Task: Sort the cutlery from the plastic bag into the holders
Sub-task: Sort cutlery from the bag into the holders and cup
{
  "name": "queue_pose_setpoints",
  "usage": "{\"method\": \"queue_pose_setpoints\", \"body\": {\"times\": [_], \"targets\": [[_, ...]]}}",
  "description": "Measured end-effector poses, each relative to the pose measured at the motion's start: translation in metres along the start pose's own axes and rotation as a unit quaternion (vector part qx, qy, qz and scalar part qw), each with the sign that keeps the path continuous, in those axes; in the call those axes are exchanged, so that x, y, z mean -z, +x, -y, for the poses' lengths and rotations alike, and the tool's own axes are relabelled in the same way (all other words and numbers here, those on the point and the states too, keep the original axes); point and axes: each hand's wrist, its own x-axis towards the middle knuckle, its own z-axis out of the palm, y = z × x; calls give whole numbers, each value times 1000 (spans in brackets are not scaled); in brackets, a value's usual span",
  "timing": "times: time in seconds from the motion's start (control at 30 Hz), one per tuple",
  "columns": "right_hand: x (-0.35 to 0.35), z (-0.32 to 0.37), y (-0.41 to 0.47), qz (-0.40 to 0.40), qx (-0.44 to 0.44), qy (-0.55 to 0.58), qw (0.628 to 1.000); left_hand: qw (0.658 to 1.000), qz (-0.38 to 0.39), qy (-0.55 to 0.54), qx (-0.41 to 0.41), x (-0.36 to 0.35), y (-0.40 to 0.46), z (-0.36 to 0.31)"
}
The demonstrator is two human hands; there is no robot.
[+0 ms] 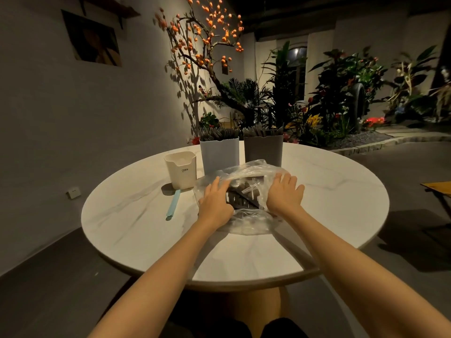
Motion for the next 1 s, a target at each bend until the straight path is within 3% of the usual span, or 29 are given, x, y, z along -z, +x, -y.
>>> {"method": "queue_pose_setpoints", "body": {"times": [0.17,0.27,0.5,0.7,0.8,1.0], "targets": [[0,-1,2,-87,85,39,992,985,16,-172,17,2,3,-3],[2,0,1,-47,90,132,986,977,13,-209,47,4,8,-4],[7,11,4,71,83,105,988,956,0,-293,7,9,2,-13],[-4,7,0,-51,104,100,988,935,42,-353,9,3,3,-9],[0,9,-5,-10,80,108,991,937,37,-345,23,3,2,-11],[0,18,0,66,55,139,987,905,56,-411,92,6,2,-10]]}}
